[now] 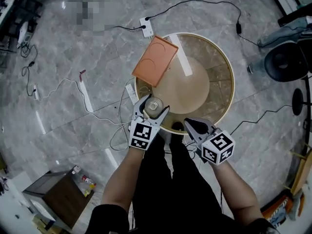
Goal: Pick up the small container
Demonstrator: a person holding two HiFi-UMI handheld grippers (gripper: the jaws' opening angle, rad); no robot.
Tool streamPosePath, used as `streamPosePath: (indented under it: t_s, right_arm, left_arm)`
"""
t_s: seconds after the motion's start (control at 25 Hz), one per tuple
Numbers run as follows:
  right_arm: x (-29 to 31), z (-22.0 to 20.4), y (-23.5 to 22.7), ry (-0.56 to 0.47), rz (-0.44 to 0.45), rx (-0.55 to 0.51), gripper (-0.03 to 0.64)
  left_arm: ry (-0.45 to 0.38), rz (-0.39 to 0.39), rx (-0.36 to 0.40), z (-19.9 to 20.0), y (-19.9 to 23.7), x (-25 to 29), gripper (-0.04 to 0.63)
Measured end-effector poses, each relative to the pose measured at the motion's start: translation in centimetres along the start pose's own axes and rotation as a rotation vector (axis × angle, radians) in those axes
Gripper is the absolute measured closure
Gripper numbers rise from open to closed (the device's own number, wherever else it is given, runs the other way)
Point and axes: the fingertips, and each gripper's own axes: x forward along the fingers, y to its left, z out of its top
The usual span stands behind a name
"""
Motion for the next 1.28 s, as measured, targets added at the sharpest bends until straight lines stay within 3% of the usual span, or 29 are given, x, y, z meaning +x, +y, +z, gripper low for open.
streamPosePath:
  t_s: [0.32,0.52,0.8,1.08,1.28]
  right_arm:
    - [-6.7,8.2,6.5,-0.088,0.018,-0.066,0.603]
    - [-9.6,10.4,9.1,-0.122,0.050,-0.065,0.603]
    - [-11.6,11.8,11.8,-0.128,0.089,-0.112,0.603]
    - [-13.7,14.1,13.2,-0.142,0.092,-0.170,0.603]
    - [-16.5,17.8,14.4,-0.262,0.049,-0.180,0.603]
  left_arm:
    - [-0.067,0.018,0.033,11.8,-3.0,-9.3,0.250]
    - [-0.088,0.038,0.052,16.8,-5.2,-13.3,0.250]
    - [-0.082,0.066,0.085,20.4,-7.0,-17.4,0.250]
    - [-0.089,0.115,0.053,23.1,-6.8,-20.7,0.250]
    - [-0.113,0.110,0.040,25.7,-6.4,-24.3,0.250]
